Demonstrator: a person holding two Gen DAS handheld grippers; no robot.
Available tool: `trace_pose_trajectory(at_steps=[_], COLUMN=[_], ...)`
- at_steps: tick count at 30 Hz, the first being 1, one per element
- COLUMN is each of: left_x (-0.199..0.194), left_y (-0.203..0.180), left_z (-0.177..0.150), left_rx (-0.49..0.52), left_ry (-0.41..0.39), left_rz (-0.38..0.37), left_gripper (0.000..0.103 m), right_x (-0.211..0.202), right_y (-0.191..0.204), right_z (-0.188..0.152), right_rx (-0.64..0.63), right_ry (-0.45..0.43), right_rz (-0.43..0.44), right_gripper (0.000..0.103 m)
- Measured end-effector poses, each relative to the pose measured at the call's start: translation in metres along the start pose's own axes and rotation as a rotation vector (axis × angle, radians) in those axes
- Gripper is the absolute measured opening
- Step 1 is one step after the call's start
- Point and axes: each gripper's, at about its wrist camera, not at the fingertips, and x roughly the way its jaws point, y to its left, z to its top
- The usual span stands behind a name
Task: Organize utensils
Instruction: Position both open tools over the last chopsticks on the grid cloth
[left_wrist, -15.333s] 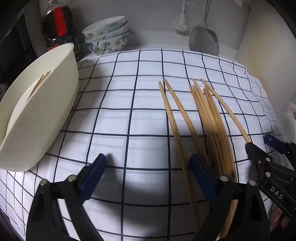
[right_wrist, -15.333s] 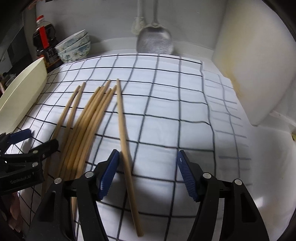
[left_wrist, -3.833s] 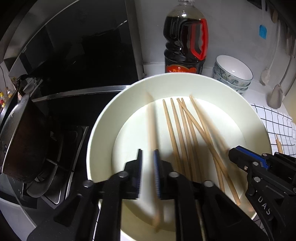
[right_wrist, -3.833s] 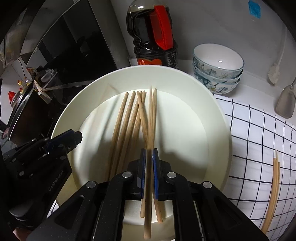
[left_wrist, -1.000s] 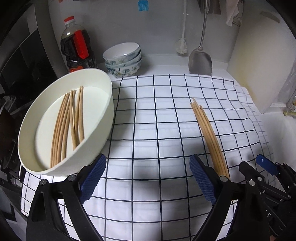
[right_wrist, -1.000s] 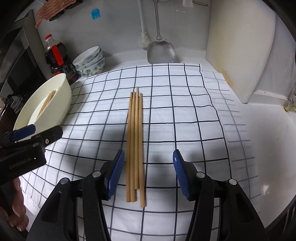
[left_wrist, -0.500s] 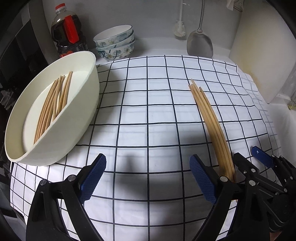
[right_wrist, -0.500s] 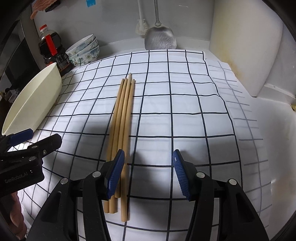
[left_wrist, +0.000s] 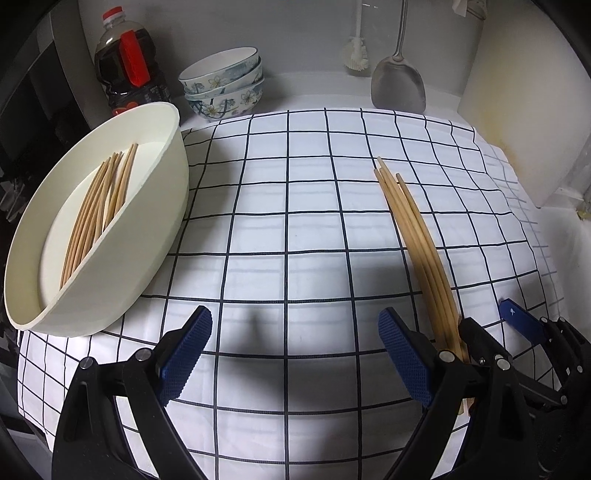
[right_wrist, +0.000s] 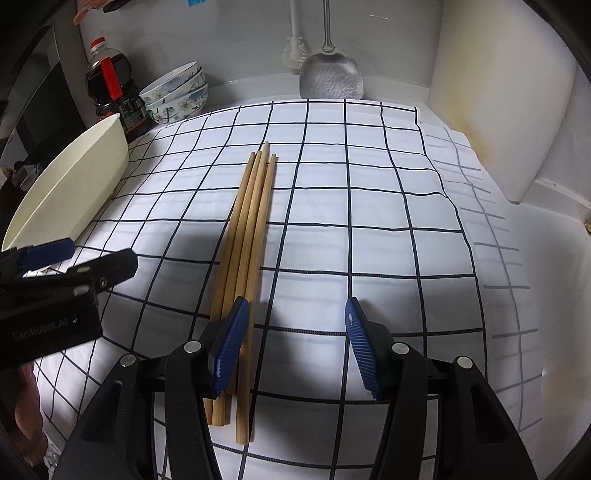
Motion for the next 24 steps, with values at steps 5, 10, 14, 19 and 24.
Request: trace_pose_trajectory(at_steps=[5,10,14,19,24], left_x=[0.003,0.005,0.007,0.01,0.014], left_y=[-0.001,-0.004,-0.008,-0.016,-0.029], left_z=[0.002,0.003,0.003,0.003,0.004], left_rx=[0.004,0.004,0.015,0.029,0.051], left_ry=[0.005,0.005,0.005,0.008,0.01], left_rz=[0.001,0.001,-0.003,-0.028,-0.043], left_gripper=[0.09,0.09,0.09,0.09,0.09], right_x=[-0.001,0.003,0.006,0.012,0.012], right_y=[0.004,0.008,0.011,-0.004,-0.025], right_z=[-0.003,-0.002,0.002,0.009,0.013], right_rx=[-0.039,-0.064,-0.1,-0.082,-0.055], right_ry=[0.002,0.018,0.012,-0.008,-0.012], right_rz=[-0.009,-0.013,-0.028,-0.046,-0.065], right_gripper=[0.052,0.052,0.052,0.052,0.052])
